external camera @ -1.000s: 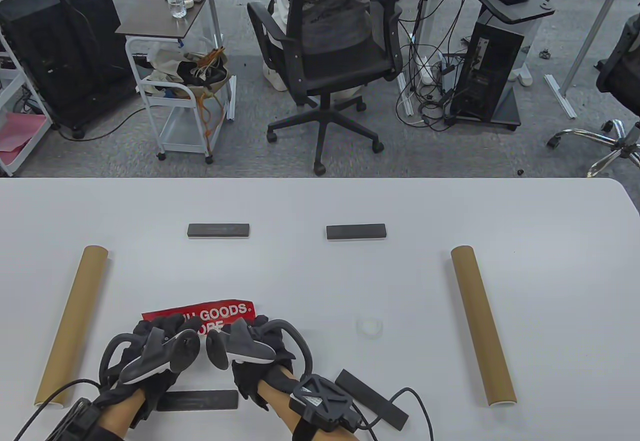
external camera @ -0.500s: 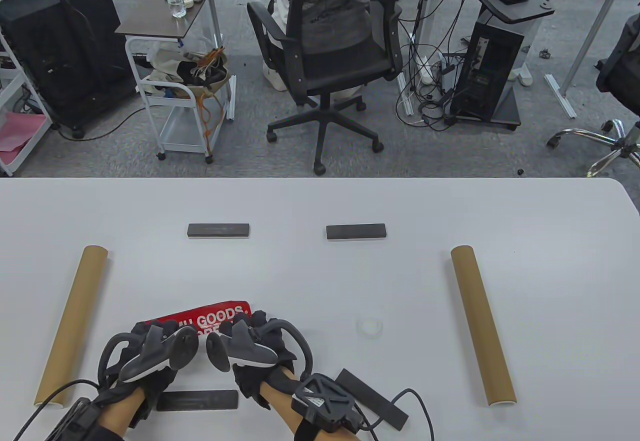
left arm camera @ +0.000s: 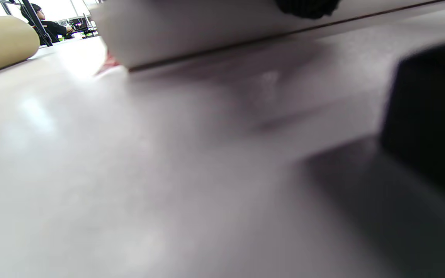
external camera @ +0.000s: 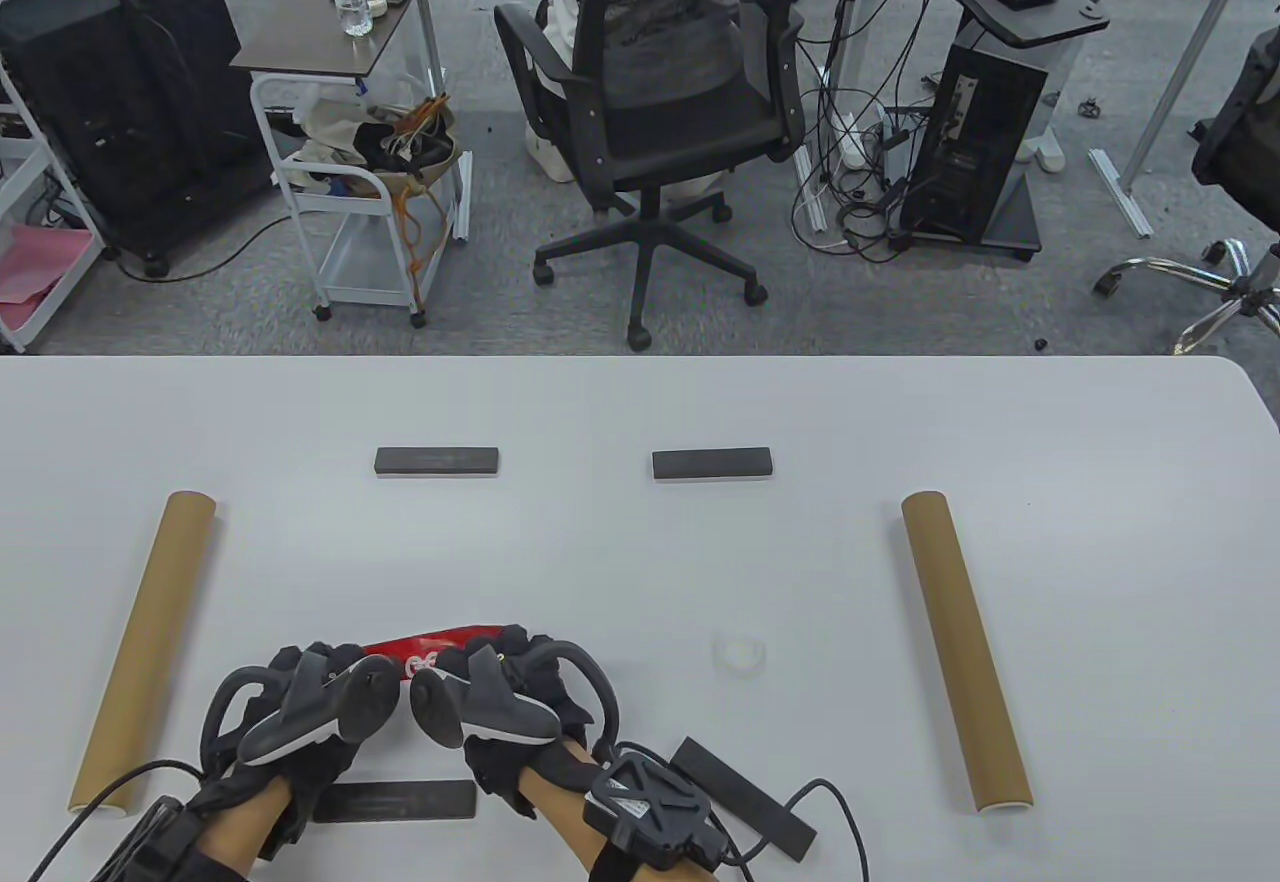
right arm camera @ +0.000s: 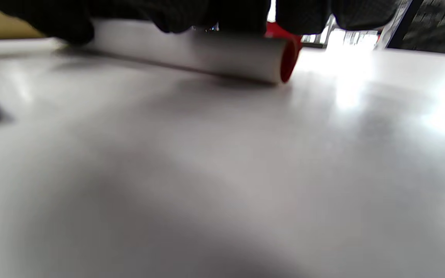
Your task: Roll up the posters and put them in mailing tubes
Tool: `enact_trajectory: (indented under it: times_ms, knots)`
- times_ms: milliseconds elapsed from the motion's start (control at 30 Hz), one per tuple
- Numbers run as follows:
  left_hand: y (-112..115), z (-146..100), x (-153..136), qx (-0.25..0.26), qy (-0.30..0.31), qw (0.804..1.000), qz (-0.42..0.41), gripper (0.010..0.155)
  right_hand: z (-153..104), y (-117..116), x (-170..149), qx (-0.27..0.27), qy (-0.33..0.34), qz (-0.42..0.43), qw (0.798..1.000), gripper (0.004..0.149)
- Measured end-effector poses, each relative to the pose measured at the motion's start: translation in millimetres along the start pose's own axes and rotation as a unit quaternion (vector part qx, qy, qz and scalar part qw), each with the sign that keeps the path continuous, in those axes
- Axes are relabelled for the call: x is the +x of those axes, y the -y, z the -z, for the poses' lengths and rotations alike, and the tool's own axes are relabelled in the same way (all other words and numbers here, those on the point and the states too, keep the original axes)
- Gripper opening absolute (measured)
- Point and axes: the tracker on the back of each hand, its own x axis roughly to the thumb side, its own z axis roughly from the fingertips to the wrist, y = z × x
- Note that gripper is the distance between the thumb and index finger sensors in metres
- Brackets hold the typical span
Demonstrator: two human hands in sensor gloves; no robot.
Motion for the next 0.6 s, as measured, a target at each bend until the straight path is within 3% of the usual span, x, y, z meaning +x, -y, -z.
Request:
enact_trajectory:
  times_ms: [67,133,300,367,433,600]
  knots:
    - [0.7,0.5,-1.1,-0.005,-0.011,1.000,0.016,0.070,1.3,-6.5,-0.8,0.064,-0.022,-0.018,0.998,0.063]
    - [0.2,0.9,-1.2,0.011,-0.011,1.000,0.026,0.058,-0.2,-4.8,-2.3,0.050,-0.020,-0.025,0.998,0.063]
    - [-1.9,1.7,0.2,0.012,-0.011,1.000,0.011,0.052,-9.0,5.1,-4.4,-0.086,0.001,0.007,0.996,0.058]
    - [0.2,1.2,-1.1,0.007,-0.012,1.000,0.016,0.059,-5.7,2.8,-1.6,-0.057,0.015,0.011,0.998,0.053]
    - [2.0,1.6,-1.6,0.002,-0.017,1.000,0.022,0.074,-2.8,-2.4,-0.5,-0.001,-0.006,-0.023,1.000,0.059]
    - [-1.3,1.7,-0.9,0.019,-0.015,1.000,0.012,0.053,1.3,-6.8,-6.7,0.012,-0.001,-0.025,1.000,0.063]
